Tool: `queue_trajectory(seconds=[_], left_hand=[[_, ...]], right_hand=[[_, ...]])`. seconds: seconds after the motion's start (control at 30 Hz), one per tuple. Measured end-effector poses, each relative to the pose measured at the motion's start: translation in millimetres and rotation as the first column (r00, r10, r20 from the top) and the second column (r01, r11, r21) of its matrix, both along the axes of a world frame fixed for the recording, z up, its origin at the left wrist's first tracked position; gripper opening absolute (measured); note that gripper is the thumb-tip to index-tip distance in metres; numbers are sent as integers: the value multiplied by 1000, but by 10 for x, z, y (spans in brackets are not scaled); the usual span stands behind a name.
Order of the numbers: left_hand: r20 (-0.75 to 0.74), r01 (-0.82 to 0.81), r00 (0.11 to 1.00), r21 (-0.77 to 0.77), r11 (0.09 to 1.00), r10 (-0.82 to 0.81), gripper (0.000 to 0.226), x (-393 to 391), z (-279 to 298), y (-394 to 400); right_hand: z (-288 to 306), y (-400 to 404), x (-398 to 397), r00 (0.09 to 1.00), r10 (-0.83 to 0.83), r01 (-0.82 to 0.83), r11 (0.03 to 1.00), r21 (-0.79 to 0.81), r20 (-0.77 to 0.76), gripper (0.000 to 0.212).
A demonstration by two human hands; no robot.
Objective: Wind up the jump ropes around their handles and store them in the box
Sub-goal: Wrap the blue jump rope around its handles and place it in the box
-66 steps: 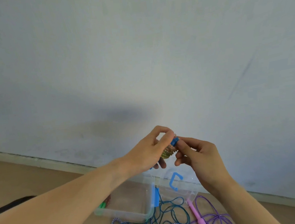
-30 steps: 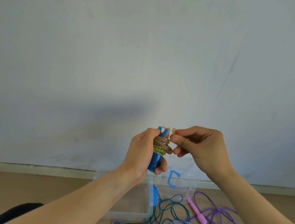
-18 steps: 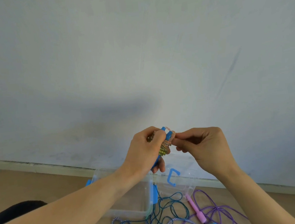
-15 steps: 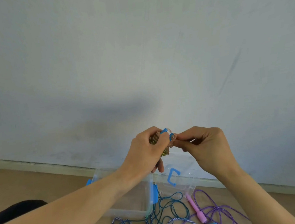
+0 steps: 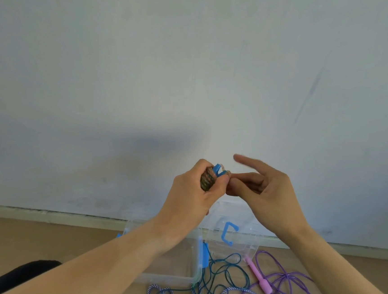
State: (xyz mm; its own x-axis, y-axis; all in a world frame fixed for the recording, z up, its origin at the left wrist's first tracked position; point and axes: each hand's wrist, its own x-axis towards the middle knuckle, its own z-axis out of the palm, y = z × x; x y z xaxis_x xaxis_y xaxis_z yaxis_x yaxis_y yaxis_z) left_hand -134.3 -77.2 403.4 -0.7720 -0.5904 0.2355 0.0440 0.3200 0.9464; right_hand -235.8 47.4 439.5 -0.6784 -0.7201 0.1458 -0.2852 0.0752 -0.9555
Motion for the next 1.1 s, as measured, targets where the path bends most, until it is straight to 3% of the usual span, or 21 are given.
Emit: queue_trajectory(seconds=[0.2,0.33,0.5,0.63,0.9,0.97,1.1], left_hand=[[25,-29,999,-169,985,34,21,12,-34,-48],[117,-38,989,-413,910,94,27,-3,-107,-61],[157,-18,978,-586,810,136,34,-45,-159,-67],[194,-23,965,-610,792,177,38,-84,-184,-71],[165,-30,975,-568,823,149,35,-92,-154,-84],[174,-21,976,-536,844,134,34,-87,-157,-80],[195,1,977,-394,919,83,29,-79,-173,-82]], right_hand=[[-56,-8,21,991,17,-10,998,57,-132,36],[-104,-23,41,985,-9,29,993,114,-174,36],[-131,-18,0,979,-56,82,988,128,-194,31],[-148,-9,-5,966,-36,81,983,165,-258,26],[-98,-2,-68,997,-54,48,994,101,55,18],[-107,-5,-75,998,-53,50,993,106,27,19],[-157,-3,-82,978,-39,68,988,140,-203,23]])
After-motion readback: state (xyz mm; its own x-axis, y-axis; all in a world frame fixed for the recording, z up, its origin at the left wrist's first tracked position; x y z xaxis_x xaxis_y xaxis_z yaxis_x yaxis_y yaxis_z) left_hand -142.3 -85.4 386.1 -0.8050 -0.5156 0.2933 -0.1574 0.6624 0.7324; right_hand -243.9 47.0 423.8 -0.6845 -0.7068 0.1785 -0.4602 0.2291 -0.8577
